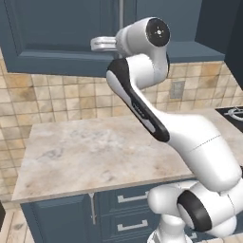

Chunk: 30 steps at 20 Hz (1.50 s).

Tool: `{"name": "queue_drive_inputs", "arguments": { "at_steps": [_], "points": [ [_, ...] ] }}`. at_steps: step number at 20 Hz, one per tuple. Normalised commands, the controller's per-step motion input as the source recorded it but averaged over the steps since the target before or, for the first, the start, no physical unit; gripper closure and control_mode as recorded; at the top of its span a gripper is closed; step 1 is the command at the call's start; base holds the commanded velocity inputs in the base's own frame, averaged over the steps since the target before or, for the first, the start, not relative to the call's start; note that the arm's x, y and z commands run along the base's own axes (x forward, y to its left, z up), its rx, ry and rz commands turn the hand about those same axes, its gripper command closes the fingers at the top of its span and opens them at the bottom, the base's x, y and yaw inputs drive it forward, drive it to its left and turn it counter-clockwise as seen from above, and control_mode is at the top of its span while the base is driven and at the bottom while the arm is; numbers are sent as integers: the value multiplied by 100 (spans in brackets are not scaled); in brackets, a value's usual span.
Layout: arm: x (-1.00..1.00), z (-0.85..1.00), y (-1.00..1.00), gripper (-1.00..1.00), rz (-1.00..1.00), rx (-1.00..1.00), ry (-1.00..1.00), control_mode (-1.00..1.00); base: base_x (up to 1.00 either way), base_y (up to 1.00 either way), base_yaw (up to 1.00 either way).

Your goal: Open the cabinet and move the ladle to the pot. Then close the cabinet.

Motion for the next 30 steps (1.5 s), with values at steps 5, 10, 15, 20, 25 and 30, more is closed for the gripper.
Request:
{"name": "queue_drive_inputs", "arguments": {
  "at_steps": [5, 10, 15, 20, 25, 30],
  "points": [
    [-100, 25, 67, 100, 0, 0, 0, -100, 0, 0, 0],
    [-100, 24, 76, 100, 0, 0, 0, -100, 0, 0, 0],
    [-100, 20, 79, 100, 0, 0, 0, -100, 0, 0, 0],
    [-92, 20, 39, -100, 0, 0, 0, -100, 0, 0, 0],
    [-96, 18, -91, -100, 0, 1, -4, -100, 0, 0, 0],
    [-37, 15, -100, -100, -1, 5, 1, -100, 0, 0, 0]
  ]
}}
